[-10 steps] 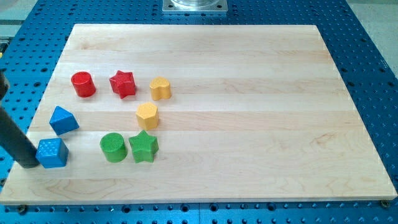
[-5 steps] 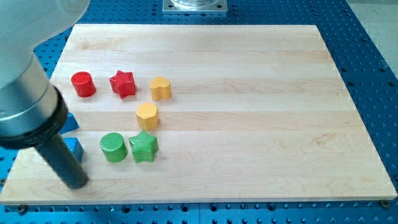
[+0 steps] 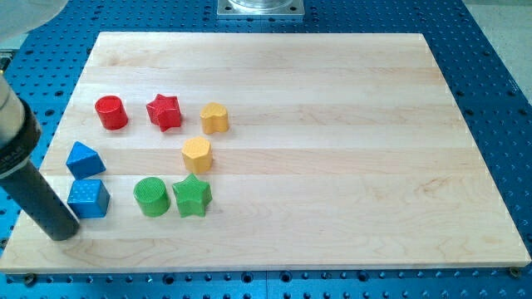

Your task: Move the cube into the triangle

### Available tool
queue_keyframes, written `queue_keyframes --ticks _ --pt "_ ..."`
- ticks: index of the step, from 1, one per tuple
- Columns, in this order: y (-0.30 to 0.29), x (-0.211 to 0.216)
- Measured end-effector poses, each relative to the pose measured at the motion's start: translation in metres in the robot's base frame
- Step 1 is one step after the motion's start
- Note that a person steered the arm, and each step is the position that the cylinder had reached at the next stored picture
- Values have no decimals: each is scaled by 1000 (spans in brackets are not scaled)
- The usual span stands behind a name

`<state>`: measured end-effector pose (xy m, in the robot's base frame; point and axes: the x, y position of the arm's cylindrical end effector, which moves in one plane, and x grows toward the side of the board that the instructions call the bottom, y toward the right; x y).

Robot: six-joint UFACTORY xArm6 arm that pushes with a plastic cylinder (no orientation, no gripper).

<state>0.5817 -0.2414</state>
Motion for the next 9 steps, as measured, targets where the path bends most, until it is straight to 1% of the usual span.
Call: queue_keyframes --ticks 1,2,3,5,6,9 --pt "21 20" --pt "67 31" --pt "88 24" --pt "81 15" --pt "66 4" --pt "57 -14"
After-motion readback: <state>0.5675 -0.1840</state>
